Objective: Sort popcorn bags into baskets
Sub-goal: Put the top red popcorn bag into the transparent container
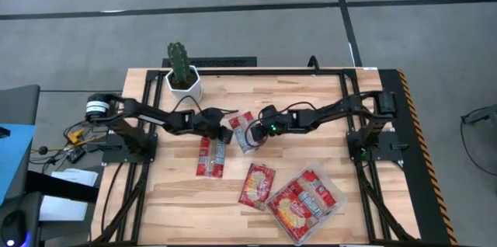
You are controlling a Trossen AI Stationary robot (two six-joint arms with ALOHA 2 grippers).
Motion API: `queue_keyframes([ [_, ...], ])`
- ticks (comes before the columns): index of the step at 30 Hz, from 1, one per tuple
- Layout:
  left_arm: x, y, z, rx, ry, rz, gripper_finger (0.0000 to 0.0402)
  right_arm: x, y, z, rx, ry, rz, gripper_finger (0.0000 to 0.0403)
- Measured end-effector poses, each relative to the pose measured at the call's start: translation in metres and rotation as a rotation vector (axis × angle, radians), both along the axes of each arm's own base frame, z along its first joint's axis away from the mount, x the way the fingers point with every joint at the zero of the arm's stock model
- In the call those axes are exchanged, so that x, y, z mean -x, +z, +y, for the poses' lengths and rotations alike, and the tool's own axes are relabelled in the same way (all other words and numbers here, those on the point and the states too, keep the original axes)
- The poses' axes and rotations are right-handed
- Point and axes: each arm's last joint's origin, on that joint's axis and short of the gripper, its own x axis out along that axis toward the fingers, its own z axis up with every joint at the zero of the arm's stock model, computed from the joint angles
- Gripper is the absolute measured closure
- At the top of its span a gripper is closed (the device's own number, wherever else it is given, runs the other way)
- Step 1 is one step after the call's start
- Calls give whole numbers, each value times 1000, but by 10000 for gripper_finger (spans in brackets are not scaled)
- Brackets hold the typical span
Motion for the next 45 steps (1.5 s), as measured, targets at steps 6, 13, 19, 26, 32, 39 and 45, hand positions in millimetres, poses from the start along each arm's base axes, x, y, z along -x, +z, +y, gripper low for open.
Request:
queue_keyframes([
  [6,-1,11,-3,-106,90,-50,401,0,-6,-5,-2,-11,14,177],
  [13,-14,-18,-1,-114,60,-37,401,0,-5,-12,2,-2,12,168],
  [19,-16,-33,-1,-98,81,-5,401,2,-6,-18,10,9,26,168],
  [26,-15,-33,3,-82,86,4,401,-2,-30,-26,-29,36,67,168],
  [32,-14,-35,4,-73,88,19,401,-11,-42,-27,-65,78,9,168],
  [39,-14,-35,4,-75,90,24,401,-11,-43,-27,-56,112,10,219],
  [45,-13,-36,4,-77,92,29,401,-13,-43,-25,-59,157,-9,343],
])
